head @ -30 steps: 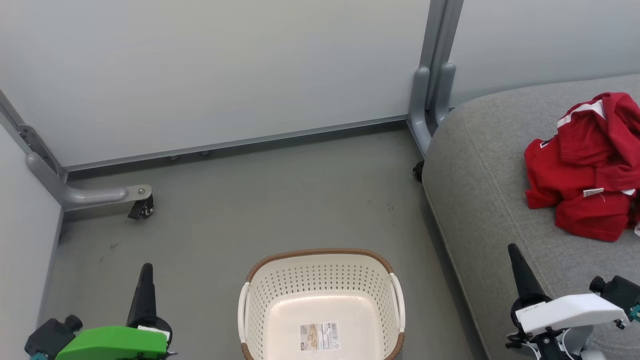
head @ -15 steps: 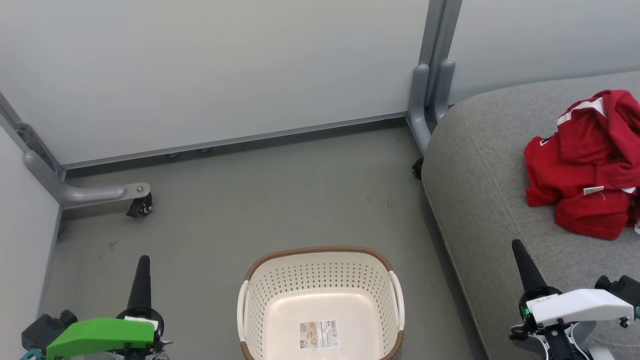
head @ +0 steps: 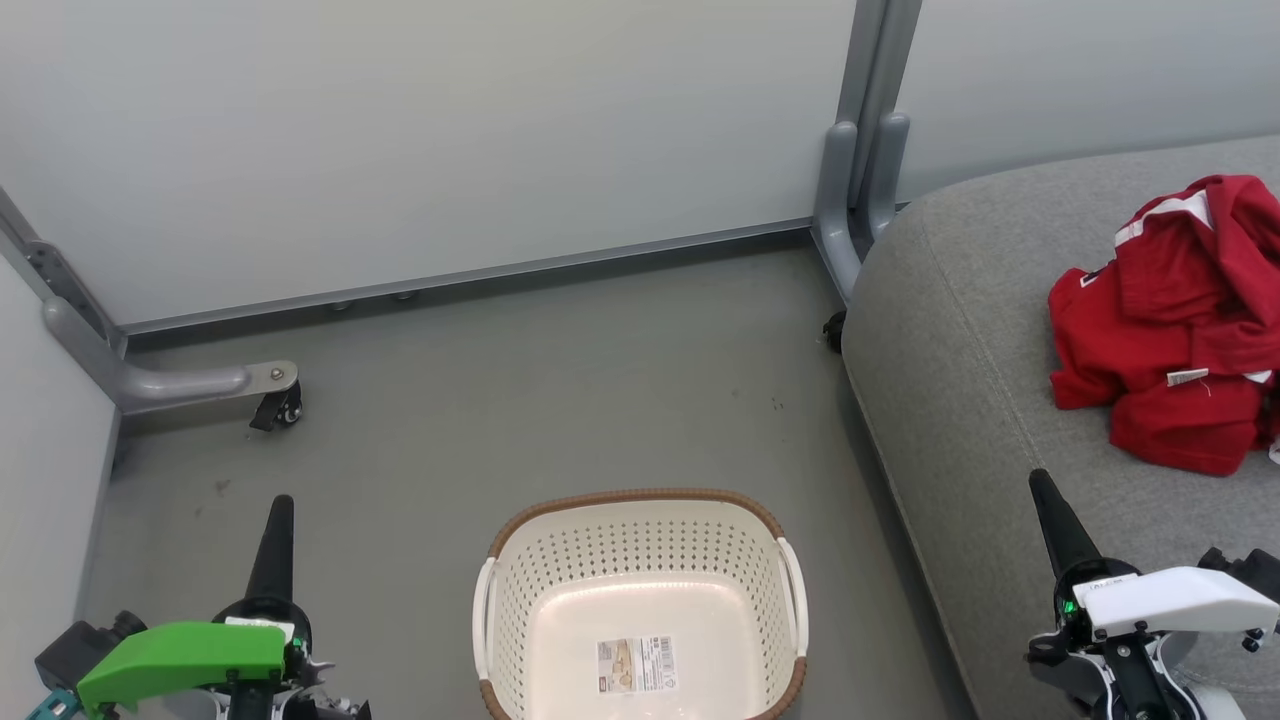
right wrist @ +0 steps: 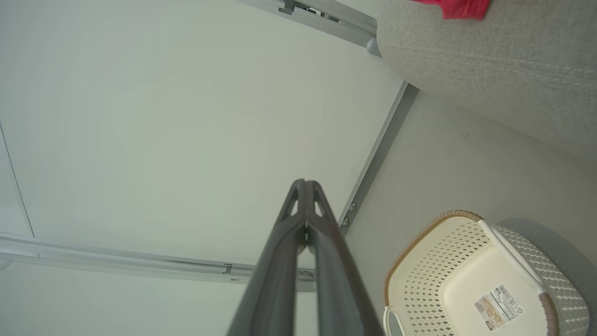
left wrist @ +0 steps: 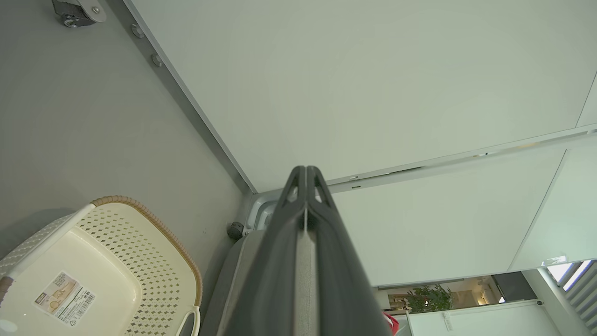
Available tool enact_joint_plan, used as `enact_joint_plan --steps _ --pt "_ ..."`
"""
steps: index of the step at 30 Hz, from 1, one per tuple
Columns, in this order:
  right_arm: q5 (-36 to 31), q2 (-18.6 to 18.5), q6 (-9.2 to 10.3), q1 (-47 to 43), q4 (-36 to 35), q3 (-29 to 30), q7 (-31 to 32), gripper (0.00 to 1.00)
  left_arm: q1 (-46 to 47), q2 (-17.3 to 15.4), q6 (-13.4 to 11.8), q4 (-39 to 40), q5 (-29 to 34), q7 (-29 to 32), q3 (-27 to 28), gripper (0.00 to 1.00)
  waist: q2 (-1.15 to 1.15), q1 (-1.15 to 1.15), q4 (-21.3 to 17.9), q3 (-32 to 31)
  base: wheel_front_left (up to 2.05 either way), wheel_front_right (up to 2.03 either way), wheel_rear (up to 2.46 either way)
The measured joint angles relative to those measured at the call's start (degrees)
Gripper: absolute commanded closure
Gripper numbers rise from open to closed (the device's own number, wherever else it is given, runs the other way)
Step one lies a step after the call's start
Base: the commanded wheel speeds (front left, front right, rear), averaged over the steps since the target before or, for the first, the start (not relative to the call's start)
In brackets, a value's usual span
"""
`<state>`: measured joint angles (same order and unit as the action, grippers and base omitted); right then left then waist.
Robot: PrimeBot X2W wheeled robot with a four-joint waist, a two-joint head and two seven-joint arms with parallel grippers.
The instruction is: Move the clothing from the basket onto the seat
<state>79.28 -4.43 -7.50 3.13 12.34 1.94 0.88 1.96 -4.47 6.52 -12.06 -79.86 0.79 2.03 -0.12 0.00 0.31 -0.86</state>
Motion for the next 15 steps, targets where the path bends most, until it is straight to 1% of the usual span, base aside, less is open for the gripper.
enact_joint_plan --steps 15 --pt "6.8 0.0 0.01 1.2 0.7 1.2 1.9 1.00 1.7 0.0 0.4 -1.0 -6.6 1.8 1.1 1.00 0.00 0.00 -0.1 0.5 0.00 0.00 0.00"
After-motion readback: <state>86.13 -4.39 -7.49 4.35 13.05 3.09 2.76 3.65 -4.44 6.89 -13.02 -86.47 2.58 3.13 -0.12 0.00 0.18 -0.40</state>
